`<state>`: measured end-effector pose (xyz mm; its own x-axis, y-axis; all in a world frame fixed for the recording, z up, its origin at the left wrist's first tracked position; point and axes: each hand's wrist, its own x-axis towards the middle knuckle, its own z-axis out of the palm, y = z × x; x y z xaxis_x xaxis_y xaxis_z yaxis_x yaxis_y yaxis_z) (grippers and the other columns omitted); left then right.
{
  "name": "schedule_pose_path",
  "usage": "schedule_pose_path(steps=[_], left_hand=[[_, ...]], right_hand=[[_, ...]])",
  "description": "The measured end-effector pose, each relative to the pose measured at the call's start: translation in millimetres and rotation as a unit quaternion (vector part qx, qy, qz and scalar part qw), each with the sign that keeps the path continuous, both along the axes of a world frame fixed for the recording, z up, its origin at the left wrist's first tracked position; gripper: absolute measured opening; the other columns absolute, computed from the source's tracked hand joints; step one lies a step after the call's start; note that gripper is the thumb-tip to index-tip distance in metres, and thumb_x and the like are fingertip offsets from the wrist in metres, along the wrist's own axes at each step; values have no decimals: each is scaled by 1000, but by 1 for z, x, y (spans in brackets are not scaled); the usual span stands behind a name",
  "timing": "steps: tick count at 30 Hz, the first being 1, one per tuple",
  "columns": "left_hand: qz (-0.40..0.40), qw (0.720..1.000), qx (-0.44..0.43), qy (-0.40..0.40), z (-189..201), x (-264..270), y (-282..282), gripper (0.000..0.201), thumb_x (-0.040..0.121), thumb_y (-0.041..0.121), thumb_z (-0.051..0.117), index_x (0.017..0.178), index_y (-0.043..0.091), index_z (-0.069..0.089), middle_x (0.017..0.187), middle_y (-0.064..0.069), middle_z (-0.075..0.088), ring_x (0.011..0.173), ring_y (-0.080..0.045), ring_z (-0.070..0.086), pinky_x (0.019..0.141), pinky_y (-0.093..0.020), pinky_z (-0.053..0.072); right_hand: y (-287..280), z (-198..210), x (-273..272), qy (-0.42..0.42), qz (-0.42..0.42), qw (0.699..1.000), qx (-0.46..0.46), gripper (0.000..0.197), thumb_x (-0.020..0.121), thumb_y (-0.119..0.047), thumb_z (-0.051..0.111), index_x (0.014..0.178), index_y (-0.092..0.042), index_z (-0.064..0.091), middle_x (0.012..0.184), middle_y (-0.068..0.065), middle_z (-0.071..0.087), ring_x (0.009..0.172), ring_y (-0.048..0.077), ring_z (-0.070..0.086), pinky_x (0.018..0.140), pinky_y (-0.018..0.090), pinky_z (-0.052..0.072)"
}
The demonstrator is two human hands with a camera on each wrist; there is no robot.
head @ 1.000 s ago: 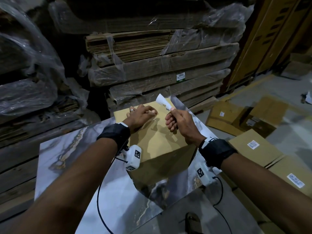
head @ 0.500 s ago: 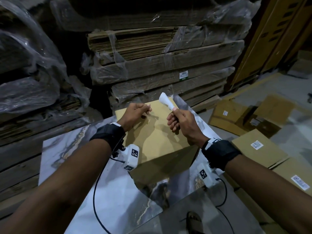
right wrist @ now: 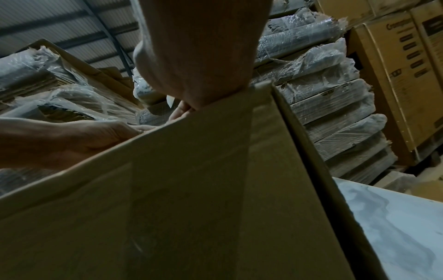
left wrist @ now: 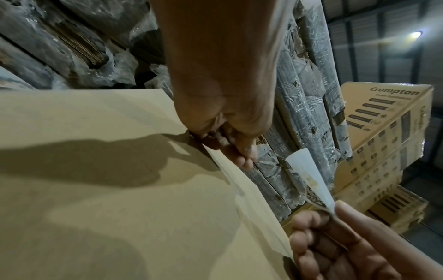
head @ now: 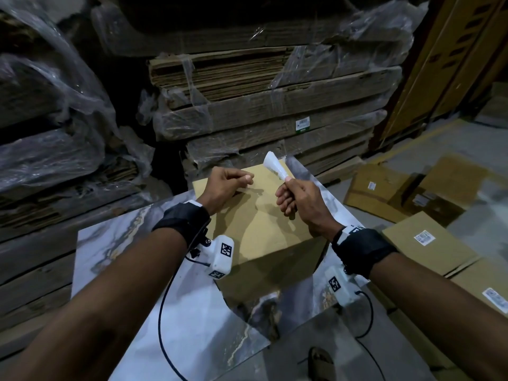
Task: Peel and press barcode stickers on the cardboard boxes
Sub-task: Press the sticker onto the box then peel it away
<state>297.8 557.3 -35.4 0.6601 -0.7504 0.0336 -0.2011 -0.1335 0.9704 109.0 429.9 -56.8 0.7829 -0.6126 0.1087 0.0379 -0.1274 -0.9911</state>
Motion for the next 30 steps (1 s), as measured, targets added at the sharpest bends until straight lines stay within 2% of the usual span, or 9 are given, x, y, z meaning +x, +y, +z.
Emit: schedule_pose_path(steps=[3, 5, 8, 11, 13, 16, 21, 27, 30], left_hand=[[-5, 1000, 7, 19, -2, -3, -3, 20, 99, -3, 56, 114, -12, 67, 93, -19, 73, 72, -14, 69, 78, -26, 58], [4, 1000, 9, 7, -1, -8, -4, 18, 98, -1, 60, 109, -12, 69, 87, -17, 74, 69, -16, 69, 78, -30, 60], [10, 992, 53, -115, 3, -13, 1, 16, 85, 25, 82, 85, 9, 81, 72, -4, 76, 63, -9, 65, 66, -25, 56], [-7, 969, 99, -228, 0, -15, 0, 27, 74, 42, 89, 82, 17, 82, 68, 4, 74, 59, -1, 59, 57, -19, 47], [-29, 958, 110, -263, -3, -16, -1, 31, 68, 39, 92, 85, 14, 82, 71, 0, 74, 60, -2, 57, 56, -15, 43], [-59, 934, 120, -332, -3, -16, -1, 19, 78, 23, 86, 93, 13, 83, 83, -2, 77, 63, 1, 57, 61, -6, 39], [-64, 904, 159, -391, 1, -18, -5, 7, 78, 14, 80, 85, 15, 82, 83, -1, 76, 73, -17, 65, 71, -33, 53], [-79, 841, 216, -490, 1, -28, -13, 13, 81, 12, 64, 83, 10, 76, 84, -8, 68, 79, -29, 61, 66, -35, 45], [-89, 843, 243, -472, -5, -29, -17, 15, 89, 16, 58, 87, 7, 70, 88, -12, 65, 82, -31, 58, 68, -36, 43]], right_hand=[[0, 0, 0, 1, -1, 1000, -5, 53, 111, -34, 42, 92, 8, 67, 74, 16, 68, 62, 25, 59, 56, 30, 50], [0, -1, -1, -2, 0, 1000, -4, 52, 110, -35, 42, 91, 7, 67, 74, 15, 68, 61, 24, 59, 55, 29, 50], [0, -1, -1, -5, -2, 1000, 0, 52, 110, -35, 43, 90, 6, 67, 74, 16, 68, 61, 24, 59, 54, 29, 49], [1, -2, -1, -7, -7, 1000, 7, 52, 110, -37, 44, 89, 5, 68, 74, 18, 68, 62, 27, 58, 54, 30, 48], [2, -2, -2, -7, -8, 1000, 9, 53, 110, -36, 44, 89, 6, 68, 73, 18, 68, 62, 26, 58, 54, 29, 48], [3, -1, -2, -10, -8, 1000, 18, 53, 110, -33, 44, 90, 11, 66, 72, 18, 67, 60, 23, 57, 53, 27, 47], [3, 0, -1, -10, -9, 1000, 21, 52, 110, -30, 43, 90, 13, 65, 70, 17, 65, 59, 22, 56, 52, 27, 47], [1, -3, 1, -6, -9, 1000, 8, 51, 110, -32, 44, 88, 7, 67, 70, 16, 67, 59, 24, 57, 52, 28, 48], [0, -3, 0, -8, -11, 1000, 11, 51, 110, -32, 44, 88, 7, 67, 71, 17, 67, 59, 25, 57, 52, 28, 47]])
